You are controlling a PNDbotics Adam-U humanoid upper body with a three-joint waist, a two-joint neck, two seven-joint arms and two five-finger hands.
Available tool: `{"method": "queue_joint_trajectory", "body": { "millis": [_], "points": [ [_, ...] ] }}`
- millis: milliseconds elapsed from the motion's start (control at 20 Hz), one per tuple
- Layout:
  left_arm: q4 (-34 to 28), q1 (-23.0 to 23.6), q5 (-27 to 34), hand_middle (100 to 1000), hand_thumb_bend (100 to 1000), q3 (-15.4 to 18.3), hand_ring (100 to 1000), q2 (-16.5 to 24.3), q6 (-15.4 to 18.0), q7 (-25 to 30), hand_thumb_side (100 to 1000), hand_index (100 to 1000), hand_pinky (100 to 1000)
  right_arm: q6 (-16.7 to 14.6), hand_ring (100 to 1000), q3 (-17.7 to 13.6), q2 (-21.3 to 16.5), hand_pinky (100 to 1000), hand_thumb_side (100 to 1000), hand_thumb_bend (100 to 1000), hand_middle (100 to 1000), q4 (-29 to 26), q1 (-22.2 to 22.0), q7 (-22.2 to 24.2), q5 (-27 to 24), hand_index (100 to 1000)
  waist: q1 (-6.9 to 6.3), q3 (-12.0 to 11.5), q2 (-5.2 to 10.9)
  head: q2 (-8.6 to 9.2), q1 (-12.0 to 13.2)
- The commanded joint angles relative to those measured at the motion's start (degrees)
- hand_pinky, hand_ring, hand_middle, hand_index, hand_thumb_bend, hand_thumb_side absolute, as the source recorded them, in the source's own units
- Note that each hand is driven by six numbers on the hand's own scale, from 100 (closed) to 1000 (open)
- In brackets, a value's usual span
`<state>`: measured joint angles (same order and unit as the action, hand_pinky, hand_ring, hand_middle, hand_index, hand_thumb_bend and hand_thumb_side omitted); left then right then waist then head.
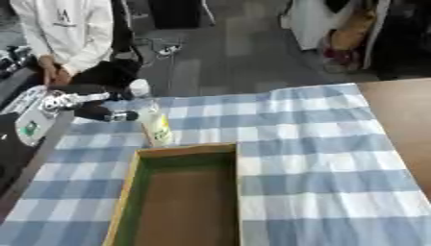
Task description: Pick up objects on the table and place them in the box.
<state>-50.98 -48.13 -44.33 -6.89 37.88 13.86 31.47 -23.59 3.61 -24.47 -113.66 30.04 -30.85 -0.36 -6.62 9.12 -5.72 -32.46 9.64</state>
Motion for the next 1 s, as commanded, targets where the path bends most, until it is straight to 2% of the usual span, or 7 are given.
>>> {"method": "queue_joint_trajectory", "body": {
  "millis": [50,400,650,1000],
  "points": [
    [0.27,-1.54,-0.85,994,1000,0.25,942,0.89,0.41,-0.43,948,992,950,-0.09,495,-0.08,-0.25,403,846,100,560,-0.93,1.2,0.2,-0.12,642,0.17,0.1,0.63,0.09,0.83],
    [1.72,-1.6,-2.17,997,1000,0.62,944,0.11,0.85,-1.55,913,997,953,-0.17,496,-0.04,0.11,404,846,100,560,-0.93,1.65,0.27,-0.25,642,0.12,0.6,0.48,0.27,1.32],
    [2.54,-1.51,-2.76,997,1000,1.18,942,-0.27,0.92,-2.96,924,997,955,-0.2,496,-0.01,0.28,404,846,100,560,-0.93,1.83,0.33,-0.32,642,0.09,0.81,0.4,0.5,1.51],
    [4.66,-1.16,-0.01,994,1000,2.64,920,-1.65,-0.62,-9.74,962,1000,956,-0.24,496,-0.02,0.41,404,845,100,560,-0.93,1.89,0.33,-0.35,642,0.2,0.92,0.3,0.7,1.66]
  ]
}}
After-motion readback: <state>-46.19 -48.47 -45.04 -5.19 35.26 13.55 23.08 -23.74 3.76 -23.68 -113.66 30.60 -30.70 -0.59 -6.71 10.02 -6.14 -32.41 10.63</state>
